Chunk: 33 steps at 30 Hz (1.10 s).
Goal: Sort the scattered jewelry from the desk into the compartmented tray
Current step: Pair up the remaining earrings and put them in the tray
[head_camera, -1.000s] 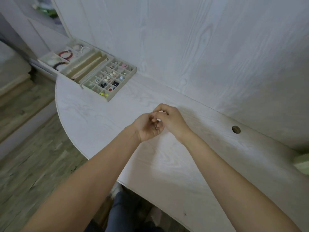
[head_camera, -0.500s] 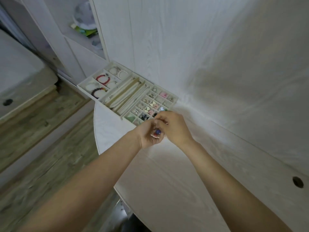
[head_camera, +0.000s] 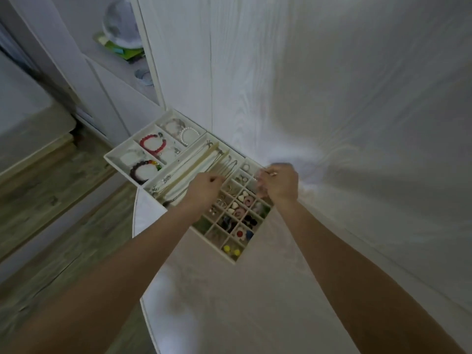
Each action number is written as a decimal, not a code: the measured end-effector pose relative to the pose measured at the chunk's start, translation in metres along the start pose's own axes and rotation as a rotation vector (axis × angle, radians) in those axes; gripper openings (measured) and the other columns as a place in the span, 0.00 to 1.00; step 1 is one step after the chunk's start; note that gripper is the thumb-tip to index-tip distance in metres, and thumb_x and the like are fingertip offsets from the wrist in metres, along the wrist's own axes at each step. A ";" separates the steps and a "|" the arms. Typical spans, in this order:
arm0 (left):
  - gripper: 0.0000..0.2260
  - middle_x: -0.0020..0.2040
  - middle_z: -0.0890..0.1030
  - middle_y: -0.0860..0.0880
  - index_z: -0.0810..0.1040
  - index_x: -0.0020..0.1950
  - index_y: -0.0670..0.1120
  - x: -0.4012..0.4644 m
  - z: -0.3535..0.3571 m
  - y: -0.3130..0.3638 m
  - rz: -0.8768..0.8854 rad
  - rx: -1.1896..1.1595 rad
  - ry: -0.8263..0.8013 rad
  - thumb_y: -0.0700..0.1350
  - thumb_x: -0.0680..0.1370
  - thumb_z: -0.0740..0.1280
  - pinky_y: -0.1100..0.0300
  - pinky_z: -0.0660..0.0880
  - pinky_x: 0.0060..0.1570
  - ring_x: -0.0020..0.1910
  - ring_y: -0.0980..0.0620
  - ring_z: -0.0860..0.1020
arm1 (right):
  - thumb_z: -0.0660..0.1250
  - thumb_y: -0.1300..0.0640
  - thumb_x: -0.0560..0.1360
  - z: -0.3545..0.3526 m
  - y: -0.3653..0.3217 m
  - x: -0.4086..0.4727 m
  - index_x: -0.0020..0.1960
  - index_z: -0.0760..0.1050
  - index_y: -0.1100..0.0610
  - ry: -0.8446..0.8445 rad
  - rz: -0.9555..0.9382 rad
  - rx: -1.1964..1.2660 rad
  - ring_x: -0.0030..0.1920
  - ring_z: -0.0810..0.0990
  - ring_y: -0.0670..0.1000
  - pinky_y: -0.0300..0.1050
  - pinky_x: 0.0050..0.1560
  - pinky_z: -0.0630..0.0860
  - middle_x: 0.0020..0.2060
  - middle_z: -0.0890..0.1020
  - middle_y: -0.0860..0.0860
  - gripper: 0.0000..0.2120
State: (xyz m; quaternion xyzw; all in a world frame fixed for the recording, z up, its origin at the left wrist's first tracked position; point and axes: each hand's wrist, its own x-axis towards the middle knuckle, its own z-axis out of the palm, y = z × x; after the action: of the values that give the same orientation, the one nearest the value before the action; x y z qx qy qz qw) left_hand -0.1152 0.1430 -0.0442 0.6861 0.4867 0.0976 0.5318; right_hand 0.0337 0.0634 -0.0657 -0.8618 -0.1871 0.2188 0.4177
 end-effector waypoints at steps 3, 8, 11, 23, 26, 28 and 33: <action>0.14 0.50 0.82 0.42 0.75 0.66 0.44 0.018 0.002 -0.003 0.066 0.219 0.000 0.41 0.81 0.59 0.73 0.64 0.21 0.26 0.57 0.70 | 0.66 0.61 0.74 0.016 -0.005 0.016 0.33 0.79 0.57 0.059 -0.069 -0.231 0.26 0.79 0.49 0.40 0.31 0.77 0.28 0.81 0.52 0.12; 0.13 0.58 0.81 0.42 0.77 0.63 0.43 0.040 0.001 -0.007 0.115 0.430 -0.028 0.39 0.80 0.60 0.61 0.73 0.50 0.52 0.47 0.79 | 0.63 0.55 0.77 0.033 -0.002 0.026 0.35 0.78 0.59 0.104 -0.322 -0.498 0.29 0.75 0.50 0.37 0.27 0.63 0.29 0.78 0.52 0.15; 0.13 0.60 0.80 0.43 0.78 0.62 0.42 0.045 0.001 -0.005 0.119 0.415 -0.030 0.39 0.80 0.60 0.61 0.72 0.53 0.55 0.46 0.79 | 0.60 0.57 0.78 0.037 0.002 0.029 0.36 0.75 0.56 0.140 -0.370 -0.633 0.28 0.71 0.48 0.36 0.24 0.55 0.29 0.74 0.50 0.14; 0.13 0.54 0.81 0.43 0.78 0.62 0.40 0.041 -0.004 -0.001 0.146 0.412 -0.054 0.38 0.81 0.59 0.70 0.69 0.29 0.33 0.57 0.75 | 0.59 0.60 0.78 0.027 0.001 0.032 0.37 0.74 0.58 0.090 -0.442 -0.852 0.29 0.73 0.49 0.40 0.29 0.67 0.30 0.76 0.52 0.12; 0.13 0.57 0.81 0.42 0.78 0.62 0.41 0.039 -0.005 0.000 0.151 0.409 -0.056 0.38 0.80 0.59 0.66 0.72 0.34 0.40 0.49 0.80 | 0.58 0.58 0.79 0.015 0.003 0.030 0.41 0.77 0.59 0.018 -0.534 -0.843 0.30 0.76 0.50 0.41 0.29 0.72 0.32 0.79 0.53 0.13; 0.13 0.57 0.81 0.42 0.77 0.62 0.41 0.038 -0.005 0.001 0.153 0.412 -0.073 0.37 0.80 0.59 0.60 0.76 0.43 0.46 0.43 0.80 | 0.57 0.58 0.80 0.012 0.006 0.030 0.46 0.80 0.59 -0.076 -0.575 -0.857 0.32 0.78 0.51 0.44 0.33 0.78 0.36 0.81 0.53 0.13; 0.13 0.61 0.79 0.43 0.77 0.62 0.40 0.036 -0.004 0.000 0.147 0.398 -0.087 0.37 0.80 0.60 0.59 0.71 0.60 0.58 0.47 0.78 | 0.60 0.58 0.79 0.018 0.013 0.036 0.52 0.81 0.56 -0.179 -0.551 -0.893 0.36 0.80 0.50 0.43 0.38 0.79 0.43 0.82 0.52 0.11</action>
State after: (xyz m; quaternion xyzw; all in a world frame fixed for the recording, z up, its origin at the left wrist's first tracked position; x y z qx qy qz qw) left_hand -0.0991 0.1732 -0.0566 0.8147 0.4217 0.0083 0.3979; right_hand 0.0559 0.0854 -0.0940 -0.8525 -0.5165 0.0728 0.0344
